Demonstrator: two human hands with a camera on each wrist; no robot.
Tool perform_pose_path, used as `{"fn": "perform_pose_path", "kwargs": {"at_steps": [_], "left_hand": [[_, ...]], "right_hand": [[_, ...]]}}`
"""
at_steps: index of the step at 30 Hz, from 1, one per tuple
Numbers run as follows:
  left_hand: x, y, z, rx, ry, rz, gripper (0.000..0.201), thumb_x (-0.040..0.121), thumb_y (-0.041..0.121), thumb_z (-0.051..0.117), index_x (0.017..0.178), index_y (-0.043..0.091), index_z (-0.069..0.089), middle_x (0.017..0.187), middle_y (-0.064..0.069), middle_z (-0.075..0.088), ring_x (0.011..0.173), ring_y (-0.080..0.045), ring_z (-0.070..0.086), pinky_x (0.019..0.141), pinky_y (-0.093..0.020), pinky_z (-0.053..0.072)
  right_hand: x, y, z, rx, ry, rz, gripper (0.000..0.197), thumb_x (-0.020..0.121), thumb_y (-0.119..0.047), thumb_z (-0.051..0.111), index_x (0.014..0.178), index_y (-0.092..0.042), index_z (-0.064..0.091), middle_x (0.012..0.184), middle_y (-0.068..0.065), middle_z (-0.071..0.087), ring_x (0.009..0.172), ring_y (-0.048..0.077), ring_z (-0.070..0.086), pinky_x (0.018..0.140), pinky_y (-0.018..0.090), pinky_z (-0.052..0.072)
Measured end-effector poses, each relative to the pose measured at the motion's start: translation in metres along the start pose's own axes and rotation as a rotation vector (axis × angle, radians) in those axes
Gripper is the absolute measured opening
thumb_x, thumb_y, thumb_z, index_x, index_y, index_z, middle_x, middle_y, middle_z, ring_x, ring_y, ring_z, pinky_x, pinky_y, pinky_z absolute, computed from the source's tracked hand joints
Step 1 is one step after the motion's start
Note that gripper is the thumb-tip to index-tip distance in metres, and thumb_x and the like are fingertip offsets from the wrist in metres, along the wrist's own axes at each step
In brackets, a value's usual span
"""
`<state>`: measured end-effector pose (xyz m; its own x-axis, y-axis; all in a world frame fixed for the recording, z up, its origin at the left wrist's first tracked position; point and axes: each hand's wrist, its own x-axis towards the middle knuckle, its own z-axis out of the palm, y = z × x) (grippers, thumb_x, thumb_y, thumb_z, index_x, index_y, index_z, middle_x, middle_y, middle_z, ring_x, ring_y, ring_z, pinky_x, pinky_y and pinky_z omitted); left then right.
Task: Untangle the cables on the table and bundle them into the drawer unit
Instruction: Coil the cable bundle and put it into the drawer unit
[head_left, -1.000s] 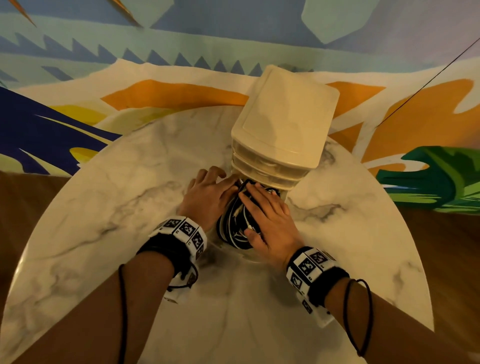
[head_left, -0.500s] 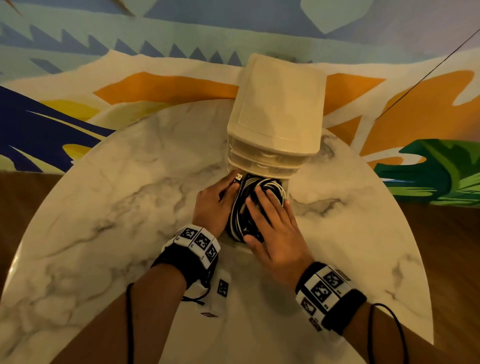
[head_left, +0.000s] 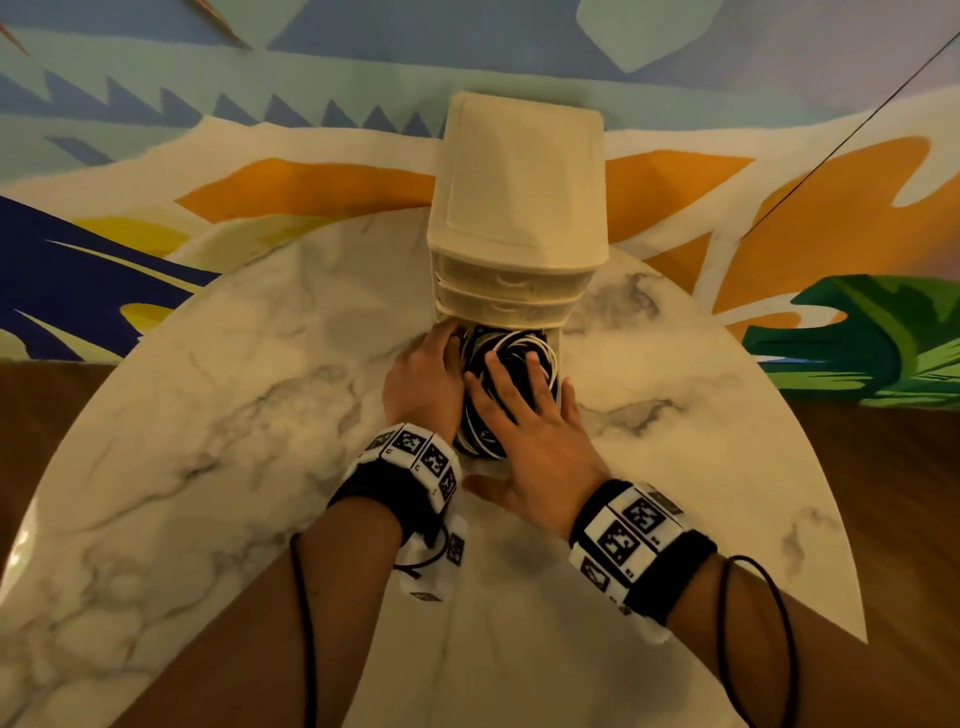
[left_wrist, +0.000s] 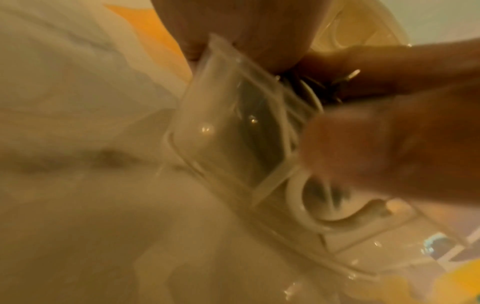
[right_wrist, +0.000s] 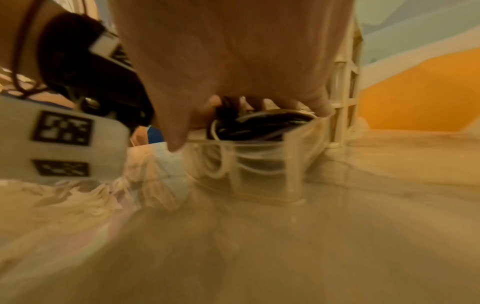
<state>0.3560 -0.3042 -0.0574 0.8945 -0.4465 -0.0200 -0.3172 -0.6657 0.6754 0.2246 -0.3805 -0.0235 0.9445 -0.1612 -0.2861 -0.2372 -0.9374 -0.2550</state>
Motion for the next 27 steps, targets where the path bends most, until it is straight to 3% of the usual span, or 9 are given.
{"fn": "perform_pose_path", "kwargs": {"at_steps": [3, 6, 12, 17, 20, 24, 27], "left_hand": [[0.01, 0.007, 0.001, 0.001, 0.016, -0.014, 0.033, 0.097, 0.022, 0.039, 0.125, 0.025, 0.057, 0.114, -0.008, 0.067, 0.103, -0.029, 0.06, 0.085, -0.036, 0.046], [0.011, 0.003, 0.001, 0.04, 0.001, 0.028, 0.032, 0.096, 0.025, 0.042, 0.124, 0.024, 0.058, 0.107, -0.012, 0.063, 0.1, -0.032, 0.056, 0.081, -0.041, 0.048], [0.009, -0.011, -0.007, 0.154, 0.041, 0.262, 0.046, 0.081, 0.032, 0.036, 0.11, 0.018, 0.068, 0.09, -0.014, 0.052, 0.083, -0.036, 0.049, 0.071, -0.044, 0.05], [0.019, -0.013, -0.01, 0.09, -0.165, 0.199, 0.048, 0.084, 0.034, 0.035, 0.125, 0.03, 0.06, 0.096, -0.01, 0.048, 0.093, -0.031, 0.044, 0.087, -0.044, 0.043], [0.017, -0.011, -0.009, 0.136, -0.142, 0.256, 0.055, 0.083, 0.041, 0.026, 0.126, 0.029, 0.059, 0.094, -0.012, 0.05, 0.091, -0.035, 0.047, 0.079, -0.044, 0.044], [0.012, -0.013, -0.005, 0.029, -0.048, 0.222, 0.04, 0.088, 0.026, 0.045, 0.126, 0.027, 0.058, 0.101, -0.01, 0.051, 0.09, -0.03, 0.052, 0.077, -0.042, 0.049], [0.01, -0.011, -0.004, -0.179, 0.04, 0.107, 0.021, 0.086, 0.016, 0.061, 0.107, 0.014, 0.06, 0.104, -0.004, 0.054, 0.086, -0.021, 0.06, 0.073, -0.036, 0.053]], "right_hand": [[0.005, -0.007, -0.002, -0.03, -0.01, 0.08, 0.101, 0.082, -0.057, 0.058, 0.15, -0.027, -0.01, 0.156, -0.001, -0.026, 0.141, 0.036, -0.024, 0.114, 0.062, 0.001], [0.013, -0.013, -0.001, -0.061, -0.008, 0.113, 0.105, 0.082, -0.05, 0.061, 0.149, -0.026, -0.016, 0.153, 0.001, -0.034, 0.14, 0.04, -0.025, 0.112, 0.065, 0.007], [0.028, -0.011, 0.003, -0.05, -0.001, 0.162, 0.116, 0.078, -0.04, 0.071, 0.142, -0.037, -0.026, 0.149, -0.001, -0.039, 0.141, 0.042, -0.022, 0.109, 0.069, 0.012], [0.027, -0.008, -0.004, -0.035, -0.05, 0.136, 0.116, 0.075, -0.045, 0.07, 0.145, -0.036, -0.023, 0.151, -0.002, -0.037, 0.14, 0.04, -0.026, 0.109, 0.069, 0.01], [0.025, -0.01, -0.008, -0.014, -0.082, 0.144, 0.116, 0.074, -0.052, 0.067, 0.146, -0.033, -0.022, 0.151, -0.002, -0.037, 0.139, 0.039, -0.029, 0.11, 0.068, 0.007], [0.023, -0.011, -0.006, -0.016, -0.083, 0.154, 0.116, 0.072, -0.059, 0.065, 0.146, -0.035, -0.022, 0.151, -0.003, -0.037, 0.138, 0.037, -0.032, 0.11, 0.068, 0.007], [0.024, -0.009, -0.003, -0.02, -0.067, 0.164, 0.115, 0.071, -0.062, 0.063, 0.145, -0.037, -0.021, 0.152, -0.004, -0.035, 0.139, 0.036, -0.03, 0.11, 0.066, 0.014]]}}
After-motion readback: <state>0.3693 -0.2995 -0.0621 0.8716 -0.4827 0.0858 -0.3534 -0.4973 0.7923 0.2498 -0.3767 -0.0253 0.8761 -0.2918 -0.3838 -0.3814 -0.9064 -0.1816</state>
